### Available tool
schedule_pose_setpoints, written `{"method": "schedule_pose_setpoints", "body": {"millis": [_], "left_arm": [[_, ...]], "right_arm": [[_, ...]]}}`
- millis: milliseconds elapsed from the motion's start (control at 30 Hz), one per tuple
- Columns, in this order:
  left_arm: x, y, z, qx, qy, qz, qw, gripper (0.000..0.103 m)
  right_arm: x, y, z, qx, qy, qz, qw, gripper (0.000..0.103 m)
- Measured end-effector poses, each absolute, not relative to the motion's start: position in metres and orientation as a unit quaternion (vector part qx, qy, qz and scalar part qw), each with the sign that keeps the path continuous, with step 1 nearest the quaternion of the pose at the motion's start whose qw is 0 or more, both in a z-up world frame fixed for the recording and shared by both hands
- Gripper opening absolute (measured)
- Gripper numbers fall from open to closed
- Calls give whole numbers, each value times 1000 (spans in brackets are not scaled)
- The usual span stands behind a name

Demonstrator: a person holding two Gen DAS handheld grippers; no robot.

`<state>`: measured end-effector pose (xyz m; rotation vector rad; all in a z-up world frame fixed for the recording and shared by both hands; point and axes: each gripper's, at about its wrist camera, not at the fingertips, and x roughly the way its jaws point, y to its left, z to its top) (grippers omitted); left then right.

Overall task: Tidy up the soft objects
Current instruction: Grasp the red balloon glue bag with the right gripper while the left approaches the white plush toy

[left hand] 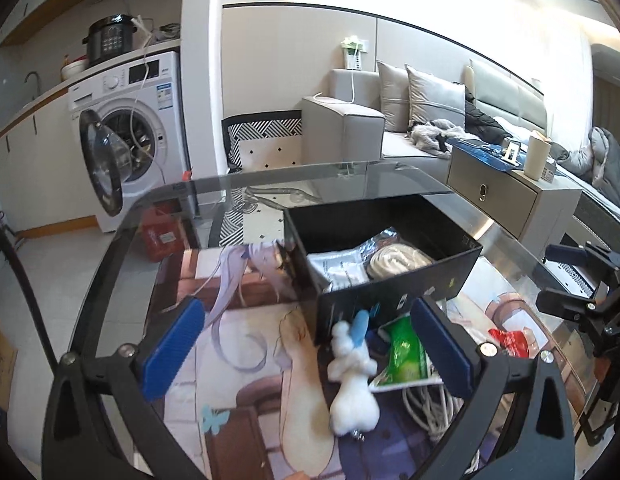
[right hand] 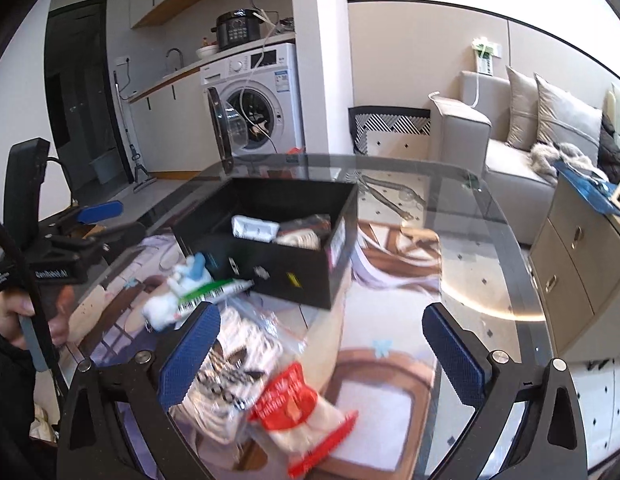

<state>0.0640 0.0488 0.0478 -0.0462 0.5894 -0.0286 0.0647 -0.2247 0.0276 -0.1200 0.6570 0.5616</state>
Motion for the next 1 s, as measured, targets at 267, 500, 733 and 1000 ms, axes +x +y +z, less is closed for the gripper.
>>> {"method": "schedule_pose_setpoints", "body": {"millis": [267, 500, 733, 1000], "left_arm": [[52, 51, 29, -38, 305, -8, 951, 103], [49, 47, 17, -31, 316, -15, 948, 103], [49, 48, 9, -33, 325, -19, 945, 103], [50, 48, 6, -34, 328, -18, 944, 103]], "right_arm": [[49, -244, 4, -49, 352, 252, 900, 103], [42, -248, -9, -66, 371, 235, 896, 103], [42, -248, -18, -67, 389, 232, 889, 103], [44, -240, -27, -78, 406, 234, 880, 103]]}}
